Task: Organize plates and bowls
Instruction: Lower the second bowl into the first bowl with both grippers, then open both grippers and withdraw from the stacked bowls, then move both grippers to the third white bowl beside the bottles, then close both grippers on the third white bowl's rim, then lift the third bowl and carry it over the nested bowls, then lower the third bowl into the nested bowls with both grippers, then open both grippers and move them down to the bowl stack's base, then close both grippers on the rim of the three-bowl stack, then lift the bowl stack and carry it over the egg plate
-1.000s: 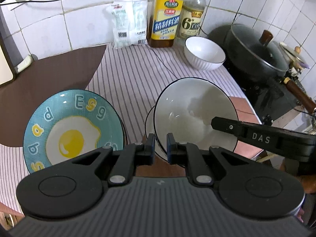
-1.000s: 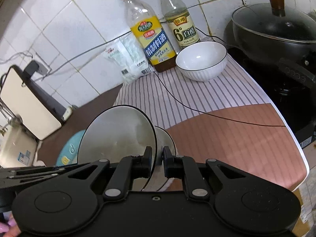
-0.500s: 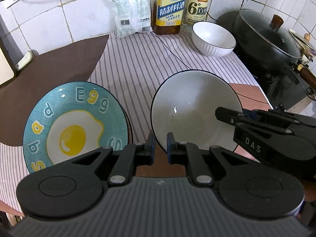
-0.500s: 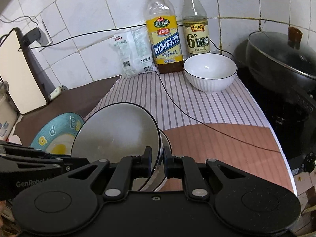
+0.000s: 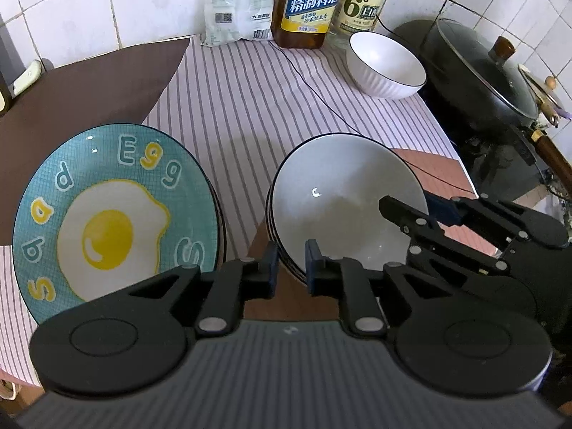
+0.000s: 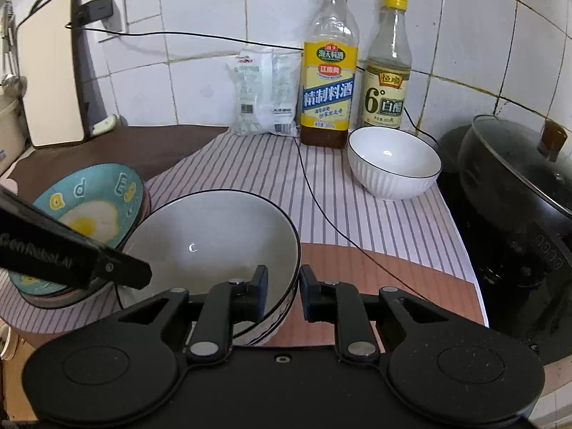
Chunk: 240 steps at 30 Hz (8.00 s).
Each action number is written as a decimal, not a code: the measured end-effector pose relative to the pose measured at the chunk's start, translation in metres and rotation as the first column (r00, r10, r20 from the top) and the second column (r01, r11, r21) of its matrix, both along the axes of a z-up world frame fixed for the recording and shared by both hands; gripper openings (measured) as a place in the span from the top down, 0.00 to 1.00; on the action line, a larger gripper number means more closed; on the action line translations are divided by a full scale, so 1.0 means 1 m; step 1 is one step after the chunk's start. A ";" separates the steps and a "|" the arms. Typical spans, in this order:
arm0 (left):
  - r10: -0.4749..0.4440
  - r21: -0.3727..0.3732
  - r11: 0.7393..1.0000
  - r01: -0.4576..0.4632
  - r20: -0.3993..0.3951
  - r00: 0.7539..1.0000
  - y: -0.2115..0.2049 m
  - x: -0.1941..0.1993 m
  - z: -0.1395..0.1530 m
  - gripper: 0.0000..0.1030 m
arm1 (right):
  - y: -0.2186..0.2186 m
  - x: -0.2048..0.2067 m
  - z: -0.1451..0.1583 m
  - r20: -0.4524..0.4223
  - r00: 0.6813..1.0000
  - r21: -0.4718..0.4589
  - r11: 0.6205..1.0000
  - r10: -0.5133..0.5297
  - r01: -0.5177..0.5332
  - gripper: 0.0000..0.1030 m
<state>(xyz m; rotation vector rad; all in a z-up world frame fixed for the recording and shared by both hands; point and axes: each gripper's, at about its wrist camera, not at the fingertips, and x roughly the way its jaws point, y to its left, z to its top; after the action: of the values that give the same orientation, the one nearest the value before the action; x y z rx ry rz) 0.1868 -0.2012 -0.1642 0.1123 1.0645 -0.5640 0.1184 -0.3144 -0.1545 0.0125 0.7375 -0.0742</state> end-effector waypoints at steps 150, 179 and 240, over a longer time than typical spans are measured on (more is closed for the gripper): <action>-0.046 0.074 0.997 0.039 0.106 0.993 -0.022 -0.011 0.034 0.86 | 0.023 -0.023 -0.002 0.155 0.966 0.076 0.972 0.209 -0.223 0.02; 0.059 0.037 0.997 -0.063 0.106 0.993 -0.019 -0.011 0.020 0.79 | 0.043 -0.042 -0.007 0.166 0.973 -0.055 0.987 0.158 -0.151 0.04; 0.195 -0.171 0.961 -0.216 -0.132 0.972 0.008 0.013 -0.021 0.66 | 0.033 -0.003 -0.105 0.300 0.934 0.060 0.974 0.193 -0.221 0.00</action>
<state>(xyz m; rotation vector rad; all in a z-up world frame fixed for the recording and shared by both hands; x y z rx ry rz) 0.2001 -0.1937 -0.1853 -0.1944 1.1142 -0.4816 0.1154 -0.2815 -0.2595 0.0335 0.4415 0.1618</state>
